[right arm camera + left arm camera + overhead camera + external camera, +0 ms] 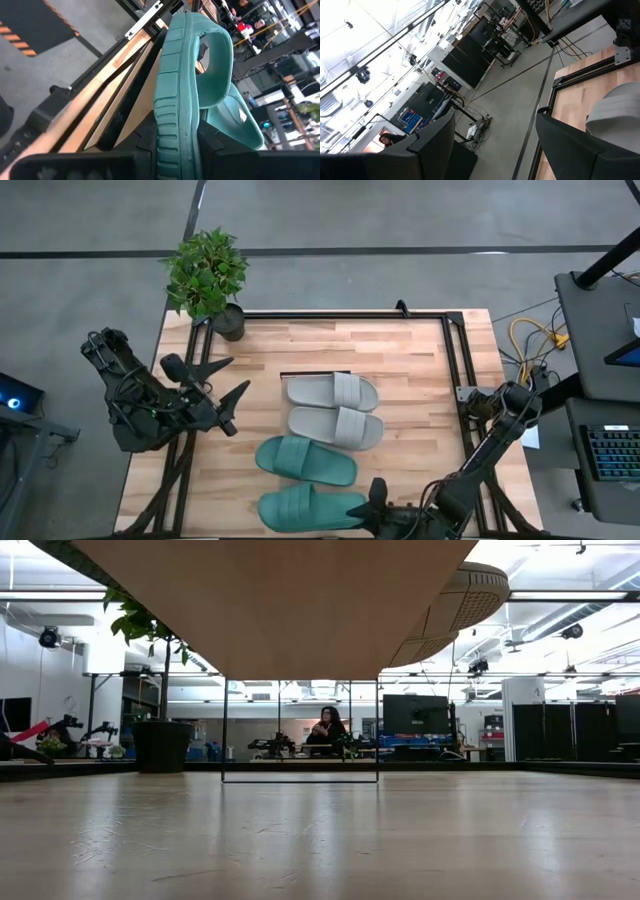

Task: Pick and place slides into the shelf
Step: Put the green slipper on the shelf

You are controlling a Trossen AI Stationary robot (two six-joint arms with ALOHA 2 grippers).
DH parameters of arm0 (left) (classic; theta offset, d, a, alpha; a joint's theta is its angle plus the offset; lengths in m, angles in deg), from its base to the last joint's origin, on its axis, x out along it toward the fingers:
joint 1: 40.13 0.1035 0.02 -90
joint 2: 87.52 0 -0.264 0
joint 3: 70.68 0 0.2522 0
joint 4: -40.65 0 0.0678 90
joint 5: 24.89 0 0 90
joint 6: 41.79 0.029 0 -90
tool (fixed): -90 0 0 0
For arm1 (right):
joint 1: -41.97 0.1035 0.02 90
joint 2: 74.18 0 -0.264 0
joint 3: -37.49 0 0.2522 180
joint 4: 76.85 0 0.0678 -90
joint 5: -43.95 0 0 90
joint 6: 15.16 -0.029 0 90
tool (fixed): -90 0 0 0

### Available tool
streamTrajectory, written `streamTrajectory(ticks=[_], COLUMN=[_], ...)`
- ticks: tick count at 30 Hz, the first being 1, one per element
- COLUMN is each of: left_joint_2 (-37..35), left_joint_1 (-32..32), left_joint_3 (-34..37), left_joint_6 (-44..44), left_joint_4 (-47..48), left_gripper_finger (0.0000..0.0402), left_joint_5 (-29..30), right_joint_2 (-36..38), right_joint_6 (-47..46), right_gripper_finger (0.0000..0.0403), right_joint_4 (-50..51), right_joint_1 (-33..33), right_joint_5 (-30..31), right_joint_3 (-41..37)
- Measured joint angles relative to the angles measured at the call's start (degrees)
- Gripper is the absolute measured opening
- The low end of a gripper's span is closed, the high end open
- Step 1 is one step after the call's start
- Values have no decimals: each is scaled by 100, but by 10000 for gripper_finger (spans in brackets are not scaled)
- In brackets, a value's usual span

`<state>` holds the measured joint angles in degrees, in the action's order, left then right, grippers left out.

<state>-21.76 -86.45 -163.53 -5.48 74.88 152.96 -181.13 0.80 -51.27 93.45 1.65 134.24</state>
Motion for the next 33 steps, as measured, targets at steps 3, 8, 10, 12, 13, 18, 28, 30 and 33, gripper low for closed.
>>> streamTrajectory(ticks=[3,8,10,12,13,18,28,30,33], left_joint_2=[0,0,0,0,0,0,-33,-33,-33], left_joint_1=[0,0,0,0,1,0,1,2,2], left_joint_3=[10,137,230,326,367,424,424,424,424], left_joint_6=[-4,-15,-16,-15,-15,-15,-9,-9,-9], left_joint_4=[-2,-19,-54,-52,-52,-95,-231,-232,-243], left_gripper_finger=[262,262,262,262,262,262,262,262,262], left_joint_5=[-4,-9,-9,-9,-11,-11,-28,-35,-46], right_joint_2=[0,0,0,2,4,9,11,11,9], right_joint_6=[254,337,370,462,487,533,462,424,442], right_gripper_finger=[60,60,60,60,60,60,71,94,123], right_joint_4=[4,207,283,280,280,300,586,658,742], right_joint_1=[-14,-82,-122,-158,-173,-237,-238,-238,-240], right_joint_5=[2,-15,-16,-35,-42,-397,-472,-462,-443], right_joint_3=[-5,-10,-31,-56,-69,-77,-81,-87,-97])
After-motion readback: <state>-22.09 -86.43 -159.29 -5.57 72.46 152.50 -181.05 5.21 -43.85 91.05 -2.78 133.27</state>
